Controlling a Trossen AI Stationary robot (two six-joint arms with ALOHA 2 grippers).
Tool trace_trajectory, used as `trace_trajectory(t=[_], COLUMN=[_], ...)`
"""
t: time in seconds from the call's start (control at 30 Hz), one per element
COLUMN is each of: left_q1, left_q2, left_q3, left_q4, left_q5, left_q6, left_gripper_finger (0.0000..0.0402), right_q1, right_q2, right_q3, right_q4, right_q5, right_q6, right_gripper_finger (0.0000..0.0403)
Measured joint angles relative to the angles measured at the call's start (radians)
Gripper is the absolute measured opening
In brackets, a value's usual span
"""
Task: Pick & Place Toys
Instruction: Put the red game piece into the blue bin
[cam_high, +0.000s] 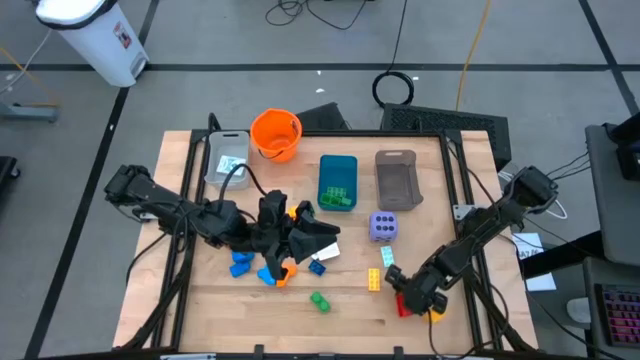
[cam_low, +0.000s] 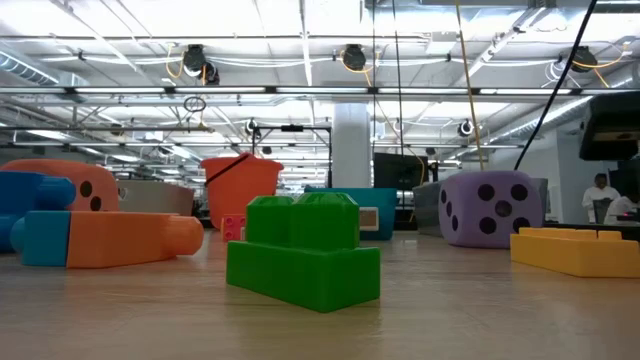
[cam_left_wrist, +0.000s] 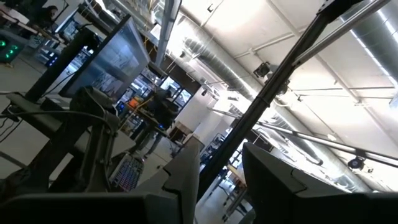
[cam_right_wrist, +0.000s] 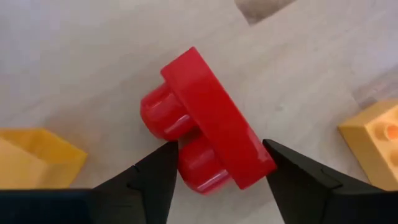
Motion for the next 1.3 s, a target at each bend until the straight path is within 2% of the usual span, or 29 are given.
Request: trace_trajectory(t=[0.13,0.23,0.53,0.73,1.1,1.3], left_q1=[0.0,0.0,0.008,0.01,0.05,0.112], left_q2=[0.0,0.0,0.0,0.0,0.0,-0.006], left_q3=[0.0,0.0,0.0,0.0,0.0,0.0], left_q4=[0.0,-0.002,-0.023,-0.026,-0.034,-0.066], left_q5=[0.0,0.0,0.0,0.0,0.0,-0.043], left_q6=[0.003,0.009,0.011,0.016,0.078,0.161], left_gripper_finger=[0.0127,0.0127,0.0127,0.0127,0.0127,0.0127], right_q1=[0.0,0.0,-0.001,-0.032,-0.168,-0.276], right_q2=[0.006,0.006,-0.046,-0.176,-0.528,-0.635], right_q3=[0.0,0.0,0.0,0.0,0.001,0.023], right_q4=[0.025,0.028,0.024,0.021,0.088,0.133], right_q5=[-0.009,0.005,0.154,0.236,0.441,0.443], right_q6=[0.048,0.083,0.164,0.203,0.314,0.289], right_gripper_finger=[0.0195,0.0192,0.0194,0.0196,0.0196,0.0194])
